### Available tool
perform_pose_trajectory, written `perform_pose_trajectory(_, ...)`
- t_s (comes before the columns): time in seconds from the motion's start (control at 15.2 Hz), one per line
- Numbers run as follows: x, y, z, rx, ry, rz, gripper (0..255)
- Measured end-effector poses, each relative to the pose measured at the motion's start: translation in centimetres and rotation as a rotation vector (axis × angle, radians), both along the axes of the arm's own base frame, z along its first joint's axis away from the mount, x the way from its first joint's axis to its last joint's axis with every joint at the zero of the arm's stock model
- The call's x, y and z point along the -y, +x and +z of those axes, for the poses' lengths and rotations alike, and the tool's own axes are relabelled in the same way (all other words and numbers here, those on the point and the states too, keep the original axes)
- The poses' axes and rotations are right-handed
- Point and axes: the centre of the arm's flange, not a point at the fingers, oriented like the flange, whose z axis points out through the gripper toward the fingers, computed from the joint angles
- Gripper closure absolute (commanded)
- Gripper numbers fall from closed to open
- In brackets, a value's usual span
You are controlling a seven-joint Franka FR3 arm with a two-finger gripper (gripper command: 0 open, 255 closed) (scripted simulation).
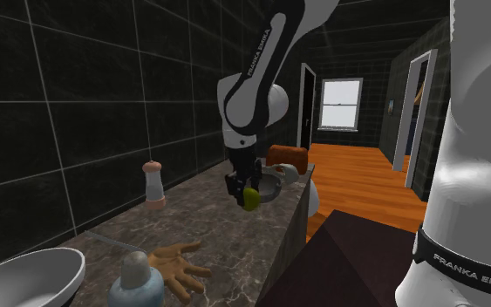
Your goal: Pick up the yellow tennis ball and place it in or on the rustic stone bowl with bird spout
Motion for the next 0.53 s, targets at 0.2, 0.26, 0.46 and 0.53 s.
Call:
perform_pose_trajectory(0.2, 0.0, -0.1, 1.8, 0.000, 0.000, 0.000, 255)
perform_pose_trajectory(0.26, 0.0, 0.0, 2.2, 0.000, 0.000, 0.000, 255)
perform_pose_trajectory(0.46, 0.1, 0.1, 3.7, 0.000, 0.000, 0.000, 255)
perform_pose_trajectory(0.53, 0.0, 0.0, 4.2, 0.000, 0.000, 0.000, 255)
